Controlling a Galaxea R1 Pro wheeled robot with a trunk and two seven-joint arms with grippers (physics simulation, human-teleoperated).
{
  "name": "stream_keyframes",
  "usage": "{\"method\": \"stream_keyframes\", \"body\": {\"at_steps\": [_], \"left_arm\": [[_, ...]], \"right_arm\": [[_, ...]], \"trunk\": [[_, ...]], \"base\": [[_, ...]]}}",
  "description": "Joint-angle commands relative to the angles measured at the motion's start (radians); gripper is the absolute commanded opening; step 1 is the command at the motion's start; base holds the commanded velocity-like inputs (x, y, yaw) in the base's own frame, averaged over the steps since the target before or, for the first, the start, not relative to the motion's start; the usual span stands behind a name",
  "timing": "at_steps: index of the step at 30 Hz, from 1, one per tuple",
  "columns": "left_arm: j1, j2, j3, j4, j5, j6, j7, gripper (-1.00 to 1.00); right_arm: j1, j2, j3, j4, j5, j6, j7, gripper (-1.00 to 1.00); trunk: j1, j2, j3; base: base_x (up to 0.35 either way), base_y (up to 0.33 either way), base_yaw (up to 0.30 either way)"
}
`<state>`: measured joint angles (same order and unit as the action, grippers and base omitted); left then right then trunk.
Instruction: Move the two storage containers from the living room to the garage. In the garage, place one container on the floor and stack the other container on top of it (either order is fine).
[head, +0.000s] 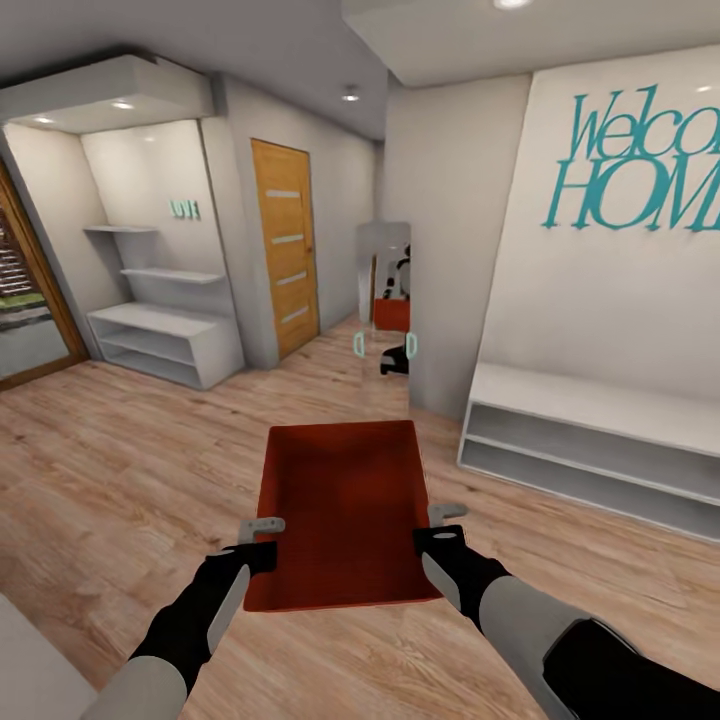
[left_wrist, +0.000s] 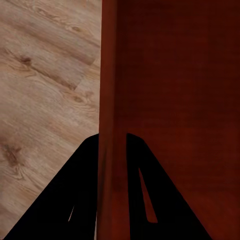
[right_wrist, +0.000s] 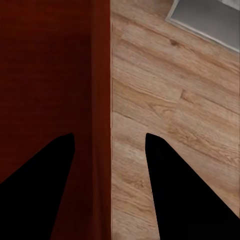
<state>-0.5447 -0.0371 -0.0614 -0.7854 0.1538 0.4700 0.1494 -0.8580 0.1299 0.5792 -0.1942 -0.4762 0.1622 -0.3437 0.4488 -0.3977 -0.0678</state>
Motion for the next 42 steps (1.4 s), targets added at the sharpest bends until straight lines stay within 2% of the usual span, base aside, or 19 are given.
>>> {"method": "stream_keyframes", "body": {"at_steps": [1, 17, 42], "left_arm": [[-0.001, 0.005, 0.0, -0.003, -0.034, -0.014, 0.018, -1.0], [-0.001, 0.005, 0.0, -0.003, -0.034, -0.014, 0.018, -1.0], [-0.001, 0.005, 0.0, -0.003, -0.034, -0.014, 0.018, -1.0]], "right_arm": [[0.0, -0.001, 0.03, -0.001, -0.039, 0.005, 0.012, -1.0], [0.0, -0.001, 0.03, -0.001, -0.039, 0.005, 0.012, -1.0], [-0.001, -0.002, 0.03, -0.001, -0.039, 0.005, 0.012, -1.0]], "trunk": [[0.001, -0.002, -0.002], [0.001, -0.002, -0.002], [0.001, -0.002, -0.002]], "base": [[0.322, 0.0, 0.267], [0.322, 0.0, 0.251], [0.322, 0.0, 0.007]]}}
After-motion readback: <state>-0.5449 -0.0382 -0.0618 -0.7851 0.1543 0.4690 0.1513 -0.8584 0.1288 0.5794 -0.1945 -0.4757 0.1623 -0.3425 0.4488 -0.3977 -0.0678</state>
